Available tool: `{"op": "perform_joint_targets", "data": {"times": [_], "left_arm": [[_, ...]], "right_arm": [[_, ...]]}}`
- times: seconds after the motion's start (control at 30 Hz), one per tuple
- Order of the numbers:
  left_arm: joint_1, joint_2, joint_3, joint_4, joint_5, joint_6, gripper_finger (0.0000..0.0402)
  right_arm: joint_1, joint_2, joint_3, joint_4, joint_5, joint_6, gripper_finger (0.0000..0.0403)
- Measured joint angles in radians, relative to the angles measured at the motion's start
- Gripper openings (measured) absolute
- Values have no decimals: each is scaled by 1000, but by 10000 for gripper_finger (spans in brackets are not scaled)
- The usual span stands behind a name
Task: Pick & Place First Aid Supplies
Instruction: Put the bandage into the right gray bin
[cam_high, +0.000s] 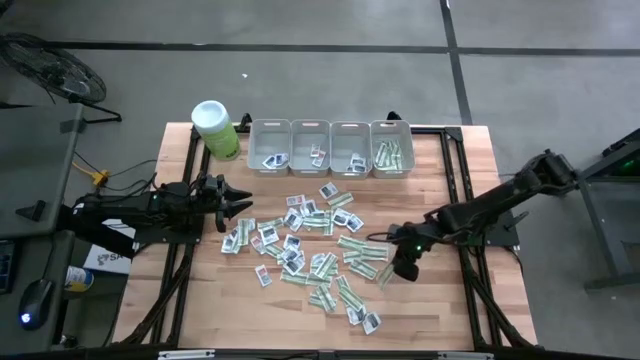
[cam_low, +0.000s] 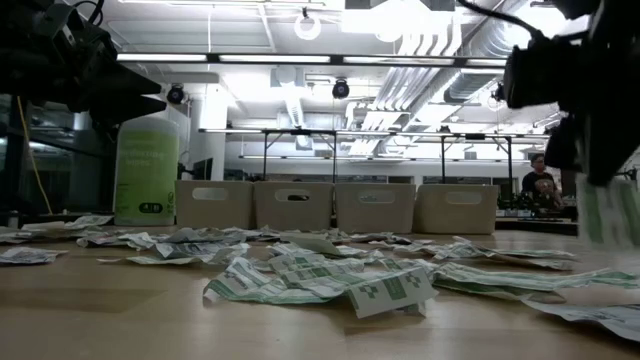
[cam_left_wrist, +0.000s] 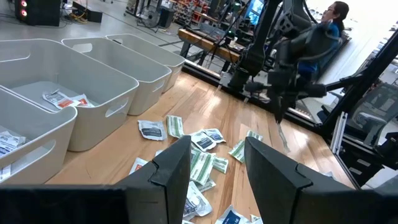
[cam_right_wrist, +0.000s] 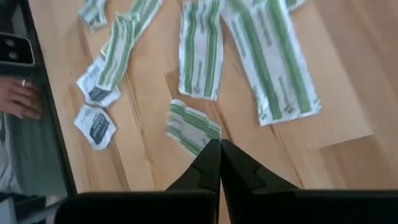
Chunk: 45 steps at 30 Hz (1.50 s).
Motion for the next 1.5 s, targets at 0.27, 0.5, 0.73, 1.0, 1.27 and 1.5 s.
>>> {"op": "perform_joint_targets", "data": {"times": [0.27, 0.5, 0.73, 1.0, 1.27, 1.5], "left_arm": [[0, 0, 0, 0, 0, 0, 150], [0, 0, 0, 0, 0, 0, 150], [0, 0, 0, 0, 0, 0, 150], [0, 0, 0, 0, 0, 0, 150], [0, 0, 0, 0, 0, 0, 150], [0, 0, 0, 0, 0, 0, 150]], "right_arm": [[-11, -86, 0, -16, 120, -45, 0], [-91, -105, 1, -15, 154, -129, 0], [-206, -105, 2, 33, 166, -237, 0], [-327, -105, 73, -2, 301, -377, 0], [-429, -105, 262, -179, 389, -532, 0], [-511, -106, 456, -392, 495, -647, 0]]}}
